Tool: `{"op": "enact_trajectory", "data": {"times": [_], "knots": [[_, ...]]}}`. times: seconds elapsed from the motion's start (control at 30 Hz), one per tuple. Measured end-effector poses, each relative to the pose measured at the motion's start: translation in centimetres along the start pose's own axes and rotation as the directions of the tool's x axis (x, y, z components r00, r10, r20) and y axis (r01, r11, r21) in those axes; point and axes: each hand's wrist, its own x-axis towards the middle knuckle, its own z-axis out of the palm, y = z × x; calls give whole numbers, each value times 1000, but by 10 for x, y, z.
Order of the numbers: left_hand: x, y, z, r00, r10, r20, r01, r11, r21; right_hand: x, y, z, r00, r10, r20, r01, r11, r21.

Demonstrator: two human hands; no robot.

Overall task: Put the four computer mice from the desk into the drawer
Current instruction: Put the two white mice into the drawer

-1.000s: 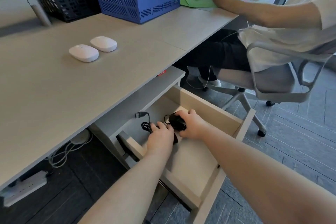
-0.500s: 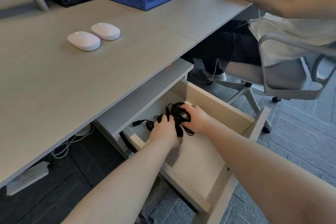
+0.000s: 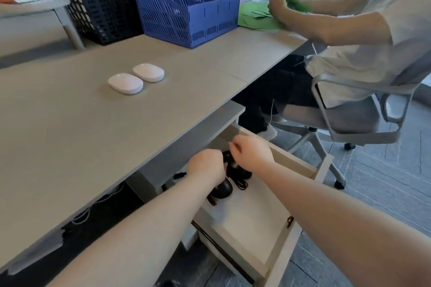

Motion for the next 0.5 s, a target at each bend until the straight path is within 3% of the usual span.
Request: {"op": "enact_trajectory", "data": {"times": [0.13, 0.27, 0.37, 0.5], "knots": [[-14, 1, -64, 982, 62, -176, -83, 990, -117, 7, -37, -35, 955, -63, -291, 90, 992, 83], [-19, -24, -113, 910, -26, -415, -67, 976, -207, 25, -79, -53, 904, -65, -422, 162, 967, 196], [-10, -59, -127, 827, -100, -554, -35, 973, -228, 47, -107, -52, 932, -121, -342, 201, 957, 209], [13, -109, -123, 832, -199, -518, 103, 973, -209, 82, -140, -44, 977, -124, -173, 159, 965, 209]]}}
